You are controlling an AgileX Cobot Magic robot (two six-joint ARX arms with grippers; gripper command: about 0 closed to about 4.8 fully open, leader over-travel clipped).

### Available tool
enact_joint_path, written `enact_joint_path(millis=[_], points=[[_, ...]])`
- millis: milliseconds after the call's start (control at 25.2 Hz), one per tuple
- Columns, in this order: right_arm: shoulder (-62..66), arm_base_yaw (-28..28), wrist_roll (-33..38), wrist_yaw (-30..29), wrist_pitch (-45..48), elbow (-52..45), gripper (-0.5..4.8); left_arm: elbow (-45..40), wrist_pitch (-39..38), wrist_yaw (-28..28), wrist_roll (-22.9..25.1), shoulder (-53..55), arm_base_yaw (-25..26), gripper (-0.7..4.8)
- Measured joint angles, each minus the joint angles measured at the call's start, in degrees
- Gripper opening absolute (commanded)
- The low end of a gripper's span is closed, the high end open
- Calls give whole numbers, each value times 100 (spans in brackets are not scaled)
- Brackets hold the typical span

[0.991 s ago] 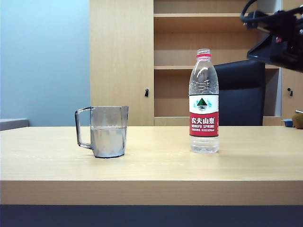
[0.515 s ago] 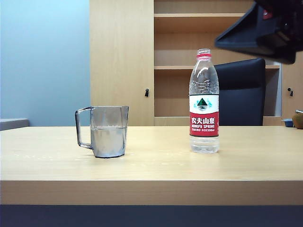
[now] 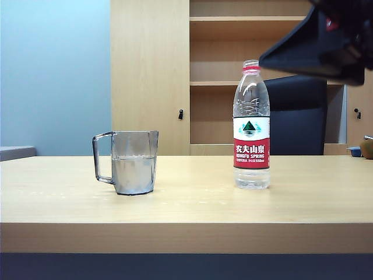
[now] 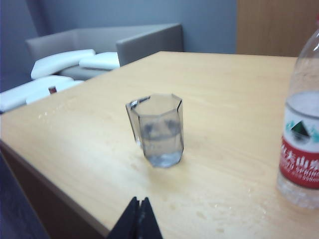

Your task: Pick up the mineral water bottle on the table and pour water into the mug until it's half full.

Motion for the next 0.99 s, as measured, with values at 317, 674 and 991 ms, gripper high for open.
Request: enact_joint_path(millis=[317,674,991], points=[[-1392,-660,0,-428,-962,7,-2,-354,133,-149,42,7,0,-5],[-2964,-2789,0,-535,-1812,11,-2,-358,146,-391,20,0,0,-5],[-4111,-4533,0,-518,-1812,20,-3,-358,146,-396,-22,2,0,-6]])
